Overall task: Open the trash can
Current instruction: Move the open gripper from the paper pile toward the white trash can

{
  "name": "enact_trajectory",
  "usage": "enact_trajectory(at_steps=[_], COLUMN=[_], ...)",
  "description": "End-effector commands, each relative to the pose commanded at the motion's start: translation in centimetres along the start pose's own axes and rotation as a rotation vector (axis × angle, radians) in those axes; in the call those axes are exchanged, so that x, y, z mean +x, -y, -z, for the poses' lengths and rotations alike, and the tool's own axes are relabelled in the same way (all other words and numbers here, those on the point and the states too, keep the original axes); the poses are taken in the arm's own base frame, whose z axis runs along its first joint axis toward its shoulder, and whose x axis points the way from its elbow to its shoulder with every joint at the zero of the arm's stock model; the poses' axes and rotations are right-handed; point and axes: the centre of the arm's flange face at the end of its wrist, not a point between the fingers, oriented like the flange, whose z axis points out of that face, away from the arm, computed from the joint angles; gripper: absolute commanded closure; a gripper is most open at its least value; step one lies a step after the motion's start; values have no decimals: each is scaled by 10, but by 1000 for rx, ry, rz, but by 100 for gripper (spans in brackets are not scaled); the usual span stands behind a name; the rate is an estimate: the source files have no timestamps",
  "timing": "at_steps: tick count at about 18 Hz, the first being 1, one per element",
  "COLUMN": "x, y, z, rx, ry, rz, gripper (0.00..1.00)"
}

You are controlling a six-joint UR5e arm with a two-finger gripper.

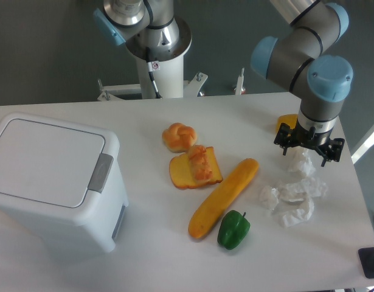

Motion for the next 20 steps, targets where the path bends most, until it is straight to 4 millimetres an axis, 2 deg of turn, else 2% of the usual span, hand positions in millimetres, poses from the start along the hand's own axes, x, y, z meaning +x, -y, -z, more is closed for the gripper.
enact_trajectory(at_steps=[4, 7, 9, 10, 14, 18, 20], x=[9, 21, 31, 35, 65, 99, 125], y=[13, 25, 25, 28, 52, 85, 109], z=[3, -5, -10, -6, 45, 103, 125], rx=[0, 2, 6, 13, 58, 163, 193], ry=[5, -14, -13, 3, 61, 94, 92], rz=[-24, -45, 6, 33, -8, 69, 53], gripper=[0, 0, 0, 0, 0, 0, 0])
